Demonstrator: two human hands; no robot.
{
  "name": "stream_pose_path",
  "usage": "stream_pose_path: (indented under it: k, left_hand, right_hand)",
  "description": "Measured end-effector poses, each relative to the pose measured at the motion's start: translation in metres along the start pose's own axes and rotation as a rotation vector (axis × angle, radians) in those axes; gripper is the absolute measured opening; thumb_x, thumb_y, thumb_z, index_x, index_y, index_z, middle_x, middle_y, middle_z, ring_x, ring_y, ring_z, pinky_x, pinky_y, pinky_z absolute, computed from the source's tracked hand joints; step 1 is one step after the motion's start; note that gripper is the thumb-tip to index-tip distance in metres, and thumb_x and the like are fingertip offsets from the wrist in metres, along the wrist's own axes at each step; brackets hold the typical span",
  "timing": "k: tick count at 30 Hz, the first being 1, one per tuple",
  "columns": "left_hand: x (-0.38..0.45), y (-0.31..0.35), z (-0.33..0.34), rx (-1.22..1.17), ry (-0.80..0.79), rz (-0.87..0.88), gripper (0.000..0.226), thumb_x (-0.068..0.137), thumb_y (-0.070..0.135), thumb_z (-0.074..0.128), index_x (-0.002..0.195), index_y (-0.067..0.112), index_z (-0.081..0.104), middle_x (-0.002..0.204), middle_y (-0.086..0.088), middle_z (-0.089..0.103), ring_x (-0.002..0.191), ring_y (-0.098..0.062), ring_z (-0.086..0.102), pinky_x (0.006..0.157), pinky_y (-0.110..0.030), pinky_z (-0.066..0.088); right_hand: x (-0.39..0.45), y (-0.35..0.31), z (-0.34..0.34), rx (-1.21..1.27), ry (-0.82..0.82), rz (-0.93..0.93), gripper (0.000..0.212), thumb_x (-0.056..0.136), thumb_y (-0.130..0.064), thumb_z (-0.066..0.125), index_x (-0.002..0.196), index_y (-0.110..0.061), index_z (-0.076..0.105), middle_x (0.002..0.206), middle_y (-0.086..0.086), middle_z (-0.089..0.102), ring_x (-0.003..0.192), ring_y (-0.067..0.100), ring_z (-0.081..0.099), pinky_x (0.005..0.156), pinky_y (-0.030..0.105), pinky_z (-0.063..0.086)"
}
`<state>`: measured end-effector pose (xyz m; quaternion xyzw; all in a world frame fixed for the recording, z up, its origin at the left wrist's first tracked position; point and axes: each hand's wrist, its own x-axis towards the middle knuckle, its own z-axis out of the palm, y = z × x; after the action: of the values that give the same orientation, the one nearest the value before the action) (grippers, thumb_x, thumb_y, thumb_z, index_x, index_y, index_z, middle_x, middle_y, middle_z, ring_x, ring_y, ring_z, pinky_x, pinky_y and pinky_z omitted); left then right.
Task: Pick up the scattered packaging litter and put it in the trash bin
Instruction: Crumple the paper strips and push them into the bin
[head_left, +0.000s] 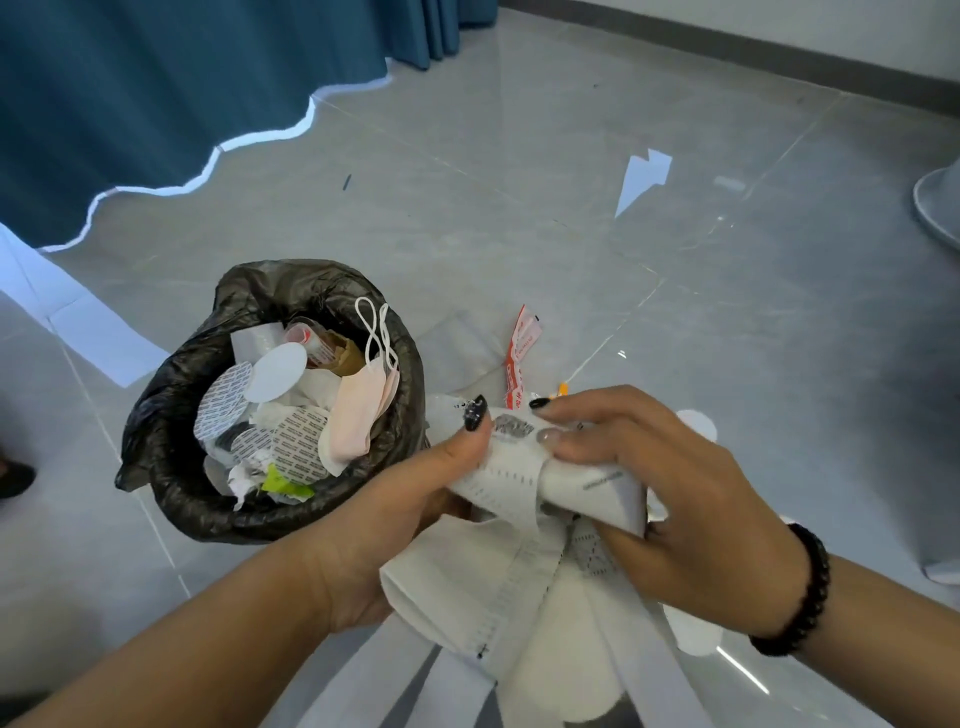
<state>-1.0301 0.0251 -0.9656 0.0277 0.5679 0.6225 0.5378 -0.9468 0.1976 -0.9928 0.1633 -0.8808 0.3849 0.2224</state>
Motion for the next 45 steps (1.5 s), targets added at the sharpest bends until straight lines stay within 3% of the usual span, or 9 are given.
stream_pose_path:
  k: [1,6,13,18,25,31,36,41,45]
  left_hand:
    - [-0.005,-0.002,0.001,-0.06,0.012,0.052,0.026,0.085,0.035,0.059,0.07,0.03,0.079,0.075,0.002,0.075,0.069,-0.007,0.071,0.059,-0.02,0.056]
    - [-0.011,-0.007,-0.012,-0.008,0.021,0.035,0.04,0.079,0.031,0.066,0.118,0.021,0.067,0.116,-0.014,0.068,0.11,-0.029,0.064,0.094,-0.04,0.051]
    - [-0.014,-0.009,-0.016,0.149,0.135,0.212,0.044,0.074,0.016,0.078,0.114,0.02,0.061,0.107,-0.006,0.073,0.098,-0.023,0.07,0.079,-0.032,0.058]
    - [-0.012,-0.016,-0.024,0.256,0.147,0.284,0.073,0.052,0.024,0.083,0.119,0.016,0.055,0.109,-0.005,0.072,0.103,-0.021,0.068,0.085,-0.034,0.057]
    - [-0.008,-0.022,-0.021,0.408,0.157,0.271,0.081,0.051,0.072,0.074,0.116,0.027,0.06,0.12,-0.001,0.067,0.113,-0.018,0.062,0.098,-0.041,0.049]
    - [-0.015,-0.017,-0.017,0.3,0.087,0.139,0.066,0.08,0.064,0.056,0.138,0.034,0.046,0.144,-0.001,0.049,0.135,-0.027,0.043,0.11,-0.057,0.031]
    - [-0.018,-0.015,-0.017,0.022,0.021,0.089,0.05,0.079,0.036,0.064,0.127,0.022,0.057,0.122,-0.007,0.066,0.115,-0.026,0.062,0.09,-0.041,0.054]
    - [-0.023,-0.011,-0.021,0.036,0.145,0.267,0.044,0.074,0.02,0.068,0.117,0.021,0.06,0.112,-0.001,0.071,0.105,-0.017,0.067,0.083,-0.028,0.056]
    - [-0.032,-0.006,-0.026,0.28,0.227,0.455,0.05,0.066,0.016,0.075,0.113,0.017,0.059,0.105,0.002,0.073,0.098,-0.014,0.069,0.077,-0.024,0.056]
  right_hand:
    - [-0.001,0.001,0.002,-0.037,-0.02,-0.024,0.045,0.073,0.004,0.058,0.113,-0.015,0.055,0.125,0.006,0.055,0.114,0.016,0.057,0.084,0.029,0.051]
    - [-0.003,0.004,0.001,-0.04,-0.044,-0.015,0.057,0.067,-0.005,0.073,0.119,-0.015,0.053,0.129,0.007,0.052,0.119,0.015,0.053,0.09,0.028,0.049]
    - [0.0,0.006,-0.006,0.494,-0.187,0.446,0.084,0.063,-0.053,0.077,0.134,-0.038,0.036,0.128,-0.012,0.051,0.119,0.017,0.052,0.092,0.037,0.05]
    - [0.008,0.009,-0.003,0.768,-0.206,0.604,0.072,0.051,-0.053,0.083,0.117,-0.035,0.059,0.113,0.0,0.065,0.104,0.023,0.064,0.084,0.046,0.056]
    - [0.011,0.004,-0.003,0.543,0.003,0.41,0.045,0.065,-0.031,0.081,0.106,-0.021,0.066,0.109,0.0,0.06,0.101,0.025,0.063,0.074,0.042,0.057]
    - [0.002,0.005,-0.001,0.146,-0.023,0.086,0.031,0.077,-0.021,0.071,0.105,-0.012,0.064,0.115,0.002,0.054,0.112,0.009,0.054,0.085,0.018,0.045]
    - [0.003,0.003,-0.004,-0.06,-0.059,-0.069,0.039,0.08,-0.027,0.066,0.114,-0.015,0.053,0.122,0.004,0.047,0.106,0.015,0.053,0.082,0.021,0.046]
    - [0.008,-0.002,-0.009,0.348,-0.246,0.293,0.073,0.068,-0.021,0.073,0.131,-0.031,0.037,0.122,-0.013,0.051,0.113,0.014,0.055,0.08,0.025,0.053]
    - [0.017,-0.01,-0.005,0.793,-0.208,0.546,0.08,0.059,-0.042,0.082,0.13,-0.03,0.048,0.117,0.002,0.057,0.107,0.019,0.06,0.077,0.031,0.055]
